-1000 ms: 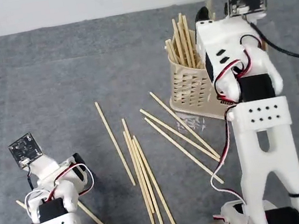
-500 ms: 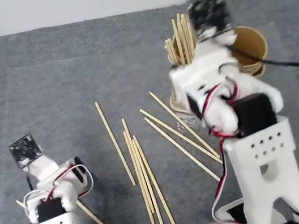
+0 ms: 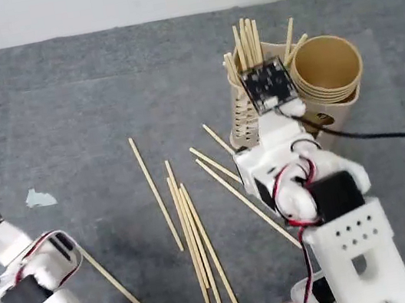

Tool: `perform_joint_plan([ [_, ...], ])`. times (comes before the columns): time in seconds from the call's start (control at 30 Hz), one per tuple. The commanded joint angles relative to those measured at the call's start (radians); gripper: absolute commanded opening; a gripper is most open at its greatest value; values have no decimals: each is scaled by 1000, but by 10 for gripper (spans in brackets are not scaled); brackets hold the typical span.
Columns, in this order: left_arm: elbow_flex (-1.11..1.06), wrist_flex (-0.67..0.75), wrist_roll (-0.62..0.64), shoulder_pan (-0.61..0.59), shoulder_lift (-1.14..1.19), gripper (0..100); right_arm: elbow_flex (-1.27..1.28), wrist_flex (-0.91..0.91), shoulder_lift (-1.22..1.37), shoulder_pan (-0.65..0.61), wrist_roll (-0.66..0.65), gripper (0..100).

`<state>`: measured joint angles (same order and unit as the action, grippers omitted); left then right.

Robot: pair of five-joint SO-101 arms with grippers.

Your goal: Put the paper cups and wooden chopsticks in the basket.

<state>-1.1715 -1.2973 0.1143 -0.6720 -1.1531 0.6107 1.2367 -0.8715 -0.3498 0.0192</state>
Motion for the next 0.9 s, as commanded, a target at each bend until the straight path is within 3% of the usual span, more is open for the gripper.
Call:
perform_joint_plan([
  [0.0, -50, 18, -48, -46, -11, 169, 41, -41, -74, -7, -12, 144],
  [0.17, -130, 92, -68, -101, -9, 167, 75, -33, -87, -7, -12, 145],
  [0.4, -111, 106, -80, -117, 54, 83, 89, -33, -87, -5, -12, 146],
  [0.7, 139, 25, -80, -117, 529, 83, 89, -33, -87, -4, -12, 146],
  [0.87, 143, 163, -83, -147, 738, 84, 89, -33, -87, -4, -12, 146],
])
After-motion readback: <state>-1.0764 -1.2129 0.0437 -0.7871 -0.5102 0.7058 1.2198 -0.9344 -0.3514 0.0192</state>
